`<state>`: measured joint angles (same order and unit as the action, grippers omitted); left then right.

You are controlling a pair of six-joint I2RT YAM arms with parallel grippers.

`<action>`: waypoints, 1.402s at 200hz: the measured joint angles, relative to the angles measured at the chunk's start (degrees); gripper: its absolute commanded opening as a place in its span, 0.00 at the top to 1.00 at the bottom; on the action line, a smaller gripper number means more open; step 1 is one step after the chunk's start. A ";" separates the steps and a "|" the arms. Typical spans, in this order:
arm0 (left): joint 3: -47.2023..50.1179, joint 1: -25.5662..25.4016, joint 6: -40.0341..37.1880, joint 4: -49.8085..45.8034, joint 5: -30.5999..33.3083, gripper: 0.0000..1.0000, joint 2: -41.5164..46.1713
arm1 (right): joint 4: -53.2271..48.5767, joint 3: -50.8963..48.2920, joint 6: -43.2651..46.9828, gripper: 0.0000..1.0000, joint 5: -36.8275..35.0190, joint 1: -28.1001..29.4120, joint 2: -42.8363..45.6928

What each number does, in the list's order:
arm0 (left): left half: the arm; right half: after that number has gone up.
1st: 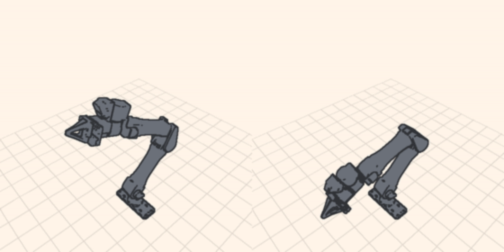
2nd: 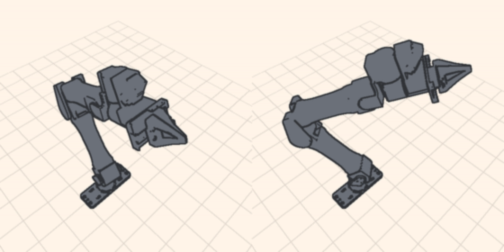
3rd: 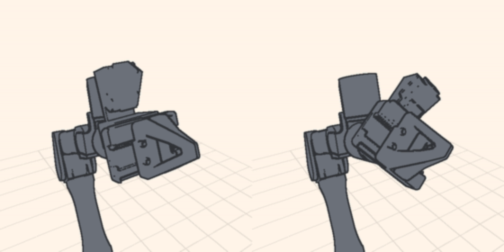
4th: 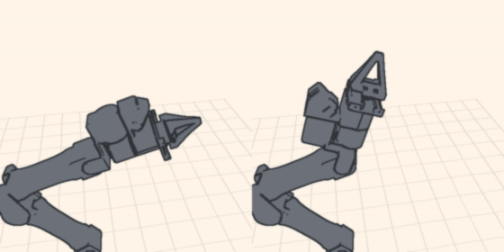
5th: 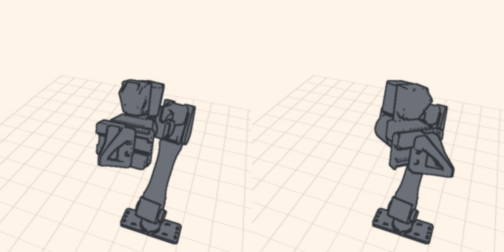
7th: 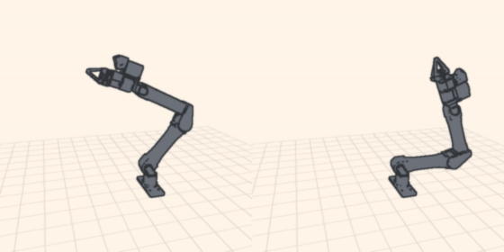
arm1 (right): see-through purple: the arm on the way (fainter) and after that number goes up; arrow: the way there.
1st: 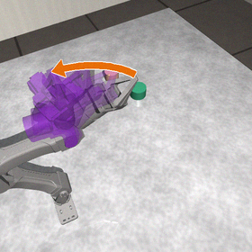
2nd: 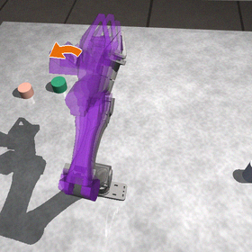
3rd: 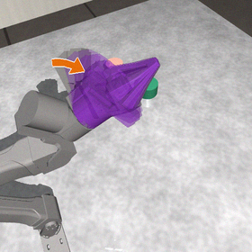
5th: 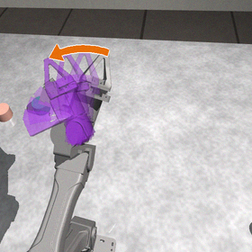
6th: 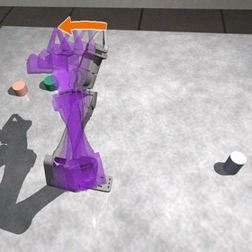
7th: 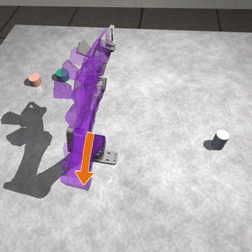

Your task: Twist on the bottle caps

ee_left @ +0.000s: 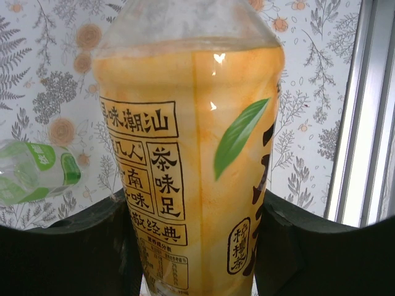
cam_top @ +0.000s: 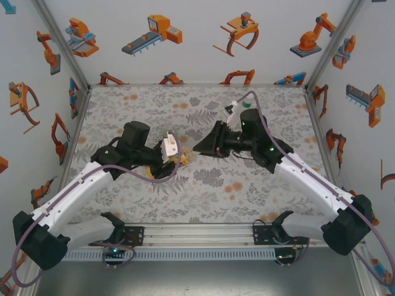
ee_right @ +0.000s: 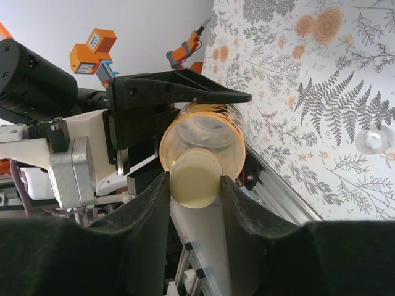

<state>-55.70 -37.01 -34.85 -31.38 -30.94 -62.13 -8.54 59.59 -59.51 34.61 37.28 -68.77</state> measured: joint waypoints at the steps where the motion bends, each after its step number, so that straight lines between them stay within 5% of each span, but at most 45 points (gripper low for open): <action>1: 0.00 0.00 0.00 0.04 0.00 1.00 0.00 | -0.11 0.09 0.15 0.54 0.00 0.00 0.00; 79: 0.00 0.31 -0.07 1.31 -3.76 1.00 0.09 | -8.83 10.71 27.39 0.46 2.58 -1.86 0.02; 176: -0.11 0.31 -0.52 -0.02 -8.48 1.00 -0.20 | -12.04 12.85 71.41 0.44 21.57 -1.86 -0.09; 280: -0.46 0.31 -0.52 -0.79 -10.27 1.00 -0.52 | -10.08 10.56 82.03 0.53 24.81 -1.86 -2.82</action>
<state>-56.16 -36.71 -35.38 -32.16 -41.21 -62.65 -18.61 70.15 22.52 59.42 35.42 -71.59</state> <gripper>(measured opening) 0.546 0.476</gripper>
